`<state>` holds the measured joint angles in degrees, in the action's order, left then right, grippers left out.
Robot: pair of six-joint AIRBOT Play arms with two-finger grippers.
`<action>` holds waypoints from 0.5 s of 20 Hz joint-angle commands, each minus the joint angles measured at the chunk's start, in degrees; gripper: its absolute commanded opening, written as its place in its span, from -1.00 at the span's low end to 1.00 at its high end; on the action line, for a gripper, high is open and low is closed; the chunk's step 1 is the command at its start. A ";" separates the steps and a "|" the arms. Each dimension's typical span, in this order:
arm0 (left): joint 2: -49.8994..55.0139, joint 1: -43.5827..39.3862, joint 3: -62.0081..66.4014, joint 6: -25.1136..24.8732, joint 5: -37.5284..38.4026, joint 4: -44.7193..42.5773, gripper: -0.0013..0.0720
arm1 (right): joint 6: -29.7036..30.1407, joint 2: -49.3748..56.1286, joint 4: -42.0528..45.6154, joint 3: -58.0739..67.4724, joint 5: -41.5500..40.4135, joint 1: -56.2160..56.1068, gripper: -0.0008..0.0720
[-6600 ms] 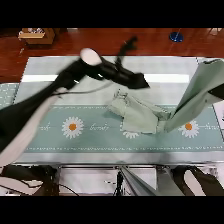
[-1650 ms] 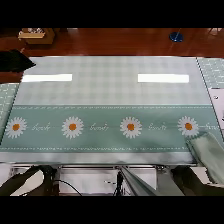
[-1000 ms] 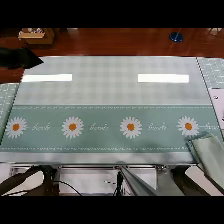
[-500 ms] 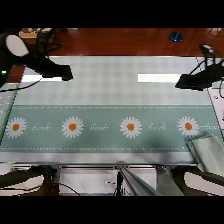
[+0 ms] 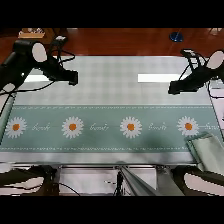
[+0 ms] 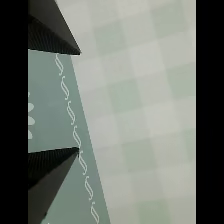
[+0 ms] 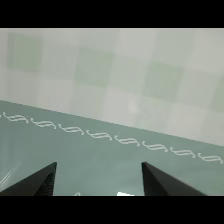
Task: Fold the shirts.
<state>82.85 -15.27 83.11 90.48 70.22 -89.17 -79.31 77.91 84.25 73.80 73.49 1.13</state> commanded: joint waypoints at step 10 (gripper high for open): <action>1.36 -0.15 0.00 0.48 0.26 -0.39 0.96 | 0.11 0.02 0.31 0.04 0.26 -0.24 0.69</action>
<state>83.70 -15.38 83.11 90.94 70.43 -89.54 -79.18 77.91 84.62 73.80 73.71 0.91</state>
